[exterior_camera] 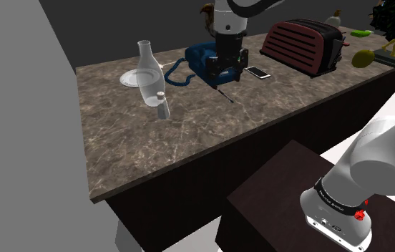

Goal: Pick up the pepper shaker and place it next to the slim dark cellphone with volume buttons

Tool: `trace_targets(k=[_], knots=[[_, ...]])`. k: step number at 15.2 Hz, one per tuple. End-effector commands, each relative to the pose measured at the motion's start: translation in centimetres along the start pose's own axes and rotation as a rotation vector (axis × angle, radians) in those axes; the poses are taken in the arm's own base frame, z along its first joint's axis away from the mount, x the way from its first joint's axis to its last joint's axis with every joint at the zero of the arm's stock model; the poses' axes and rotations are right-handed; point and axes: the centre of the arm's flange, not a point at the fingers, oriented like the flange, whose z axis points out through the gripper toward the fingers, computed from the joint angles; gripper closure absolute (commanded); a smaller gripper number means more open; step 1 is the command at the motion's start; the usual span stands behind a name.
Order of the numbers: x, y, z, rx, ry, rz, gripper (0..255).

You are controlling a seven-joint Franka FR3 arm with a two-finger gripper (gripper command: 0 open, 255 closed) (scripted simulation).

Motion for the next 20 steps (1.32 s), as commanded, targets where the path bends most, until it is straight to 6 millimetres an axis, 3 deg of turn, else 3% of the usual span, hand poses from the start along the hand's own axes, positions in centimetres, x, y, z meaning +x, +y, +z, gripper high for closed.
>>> trace_targets(k=[1, 17, 20], knots=[[1.3, -2.0, 0.3, -0.010, 0.011, -0.001, 0], [12.7, -19.9, 2.8, -0.090, 0.098, -0.016, 0], [13.3, -20.5, 4.0, -0.093, 0.102, -0.017, 0]])
